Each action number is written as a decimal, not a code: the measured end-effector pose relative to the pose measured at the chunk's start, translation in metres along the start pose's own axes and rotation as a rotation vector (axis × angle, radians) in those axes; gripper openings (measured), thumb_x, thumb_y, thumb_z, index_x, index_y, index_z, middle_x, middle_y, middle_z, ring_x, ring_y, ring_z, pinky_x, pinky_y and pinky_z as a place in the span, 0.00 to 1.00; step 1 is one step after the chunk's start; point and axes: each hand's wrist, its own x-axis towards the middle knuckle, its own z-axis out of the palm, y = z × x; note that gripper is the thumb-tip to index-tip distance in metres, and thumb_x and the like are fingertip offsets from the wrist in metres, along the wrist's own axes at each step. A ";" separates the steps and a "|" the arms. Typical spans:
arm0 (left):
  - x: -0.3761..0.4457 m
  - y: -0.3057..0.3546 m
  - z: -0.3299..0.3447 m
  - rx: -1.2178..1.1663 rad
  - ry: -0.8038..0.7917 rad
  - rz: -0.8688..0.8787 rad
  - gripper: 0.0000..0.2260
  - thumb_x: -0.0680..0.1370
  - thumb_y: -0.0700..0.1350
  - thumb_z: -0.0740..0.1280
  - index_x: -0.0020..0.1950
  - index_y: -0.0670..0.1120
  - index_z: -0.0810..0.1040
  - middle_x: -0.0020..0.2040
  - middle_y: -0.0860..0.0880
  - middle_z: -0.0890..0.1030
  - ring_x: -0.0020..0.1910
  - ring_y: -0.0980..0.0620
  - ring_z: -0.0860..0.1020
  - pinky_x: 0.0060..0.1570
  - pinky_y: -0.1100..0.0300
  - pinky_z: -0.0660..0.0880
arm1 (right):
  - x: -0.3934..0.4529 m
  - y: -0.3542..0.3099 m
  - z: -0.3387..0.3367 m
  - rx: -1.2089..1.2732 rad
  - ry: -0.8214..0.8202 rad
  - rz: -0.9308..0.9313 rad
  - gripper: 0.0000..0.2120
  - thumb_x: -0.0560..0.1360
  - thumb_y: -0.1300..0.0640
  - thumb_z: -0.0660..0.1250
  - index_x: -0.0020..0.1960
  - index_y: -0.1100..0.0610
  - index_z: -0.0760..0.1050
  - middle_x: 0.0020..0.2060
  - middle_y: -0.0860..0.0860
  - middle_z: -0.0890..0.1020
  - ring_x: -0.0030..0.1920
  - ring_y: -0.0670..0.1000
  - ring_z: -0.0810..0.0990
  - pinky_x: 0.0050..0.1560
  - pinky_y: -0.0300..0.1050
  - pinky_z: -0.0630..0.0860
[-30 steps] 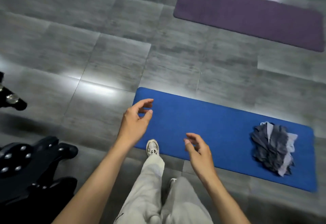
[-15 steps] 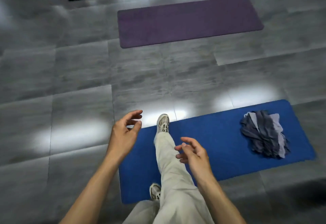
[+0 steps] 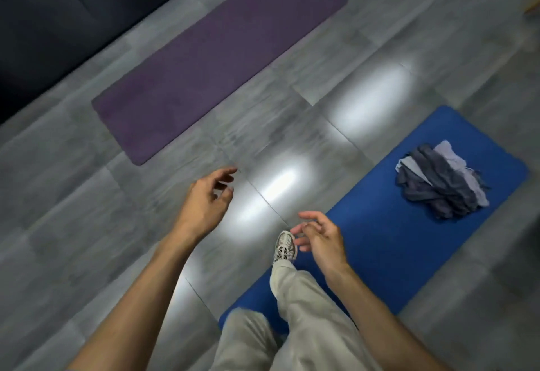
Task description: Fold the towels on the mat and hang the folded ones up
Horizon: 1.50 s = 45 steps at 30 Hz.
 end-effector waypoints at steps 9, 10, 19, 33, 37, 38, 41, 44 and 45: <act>0.142 0.104 -0.011 -0.009 -0.231 0.226 0.17 0.78 0.39 0.65 0.65 0.52 0.76 0.53 0.56 0.80 0.51 0.64 0.77 0.52 0.64 0.75 | 0.057 -0.100 0.009 0.179 0.165 0.030 0.12 0.77 0.67 0.60 0.54 0.55 0.77 0.39 0.53 0.85 0.37 0.48 0.79 0.41 0.37 0.76; 0.161 0.112 -0.009 -0.025 -0.251 0.244 0.17 0.78 0.38 0.65 0.65 0.51 0.77 0.53 0.55 0.80 0.50 0.64 0.77 0.50 0.68 0.74 | 0.066 -0.110 0.007 0.196 0.198 0.026 0.12 0.77 0.67 0.60 0.54 0.56 0.77 0.40 0.54 0.84 0.38 0.49 0.79 0.40 0.35 0.76; 0.304 0.193 0.017 -0.040 -0.553 0.448 0.17 0.77 0.34 0.63 0.60 0.51 0.79 0.50 0.55 0.82 0.44 0.64 0.77 0.40 0.74 0.72 | 0.123 -0.162 -0.001 0.339 0.545 0.021 0.11 0.77 0.69 0.64 0.49 0.54 0.77 0.35 0.54 0.83 0.33 0.46 0.78 0.35 0.38 0.74; 0.392 0.348 0.185 0.350 -0.958 0.754 0.18 0.77 0.37 0.62 0.63 0.51 0.77 0.51 0.52 0.81 0.46 0.56 0.78 0.51 0.59 0.77 | 0.166 -0.164 -0.110 0.629 1.059 0.111 0.13 0.76 0.62 0.67 0.55 0.45 0.76 0.41 0.50 0.85 0.42 0.56 0.83 0.42 0.46 0.76; 0.401 0.386 0.260 0.433 -1.023 0.737 0.17 0.77 0.38 0.63 0.62 0.52 0.78 0.50 0.52 0.81 0.44 0.60 0.77 0.51 0.58 0.78 | 0.198 -0.168 -0.175 0.655 1.068 0.157 0.08 0.76 0.59 0.66 0.50 0.47 0.79 0.43 0.50 0.84 0.43 0.56 0.83 0.41 0.46 0.76; 0.402 0.396 0.279 0.451 -1.038 0.730 0.16 0.77 0.38 0.64 0.62 0.52 0.78 0.50 0.53 0.81 0.44 0.60 0.78 0.51 0.58 0.78 | 0.205 -0.171 -0.191 0.653 1.070 0.168 0.07 0.74 0.56 0.67 0.49 0.46 0.79 0.43 0.49 0.84 0.43 0.55 0.83 0.41 0.47 0.76; 0.404 0.420 0.331 0.484 -1.108 0.696 0.16 0.76 0.38 0.64 0.61 0.52 0.79 0.49 0.53 0.81 0.44 0.58 0.78 0.51 0.59 0.77 | 0.230 -0.175 -0.233 0.678 1.083 0.169 0.06 0.74 0.56 0.66 0.48 0.46 0.79 0.45 0.49 0.84 0.45 0.53 0.84 0.41 0.43 0.75; 0.415 0.437 0.377 0.541 -1.207 0.738 0.16 0.76 0.35 0.65 0.62 0.46 0.78 0.50 0.50 0.81 0.48 0.50 0.80 0.53 0.55 0.77 | 0.261 -0.177 -0.269 0.765 1.104 0.151 0.08 0.77 0.61 0.64 0.48 0.49 0.78 0.46 0.51 0.83 0.44 0.49 0.83 0.38 0.36 0.74; 0.422 0.442 0.396 0.562 -1.236 0.766 0.16 0.76 0.34 0.65 0.62 0.44 0.78 0.50 0.49 0.81 0.50 0.47 0.80 0.54 0.52 0.77 | 0.274 -0.175 -0.282 0.817 1.111 0.145 0.08 0.77 0.62 0.65 0.48 0.50 0.78 0.46 0.52 0.83 0.42 0.48 0.82 0.36 0.34 0.74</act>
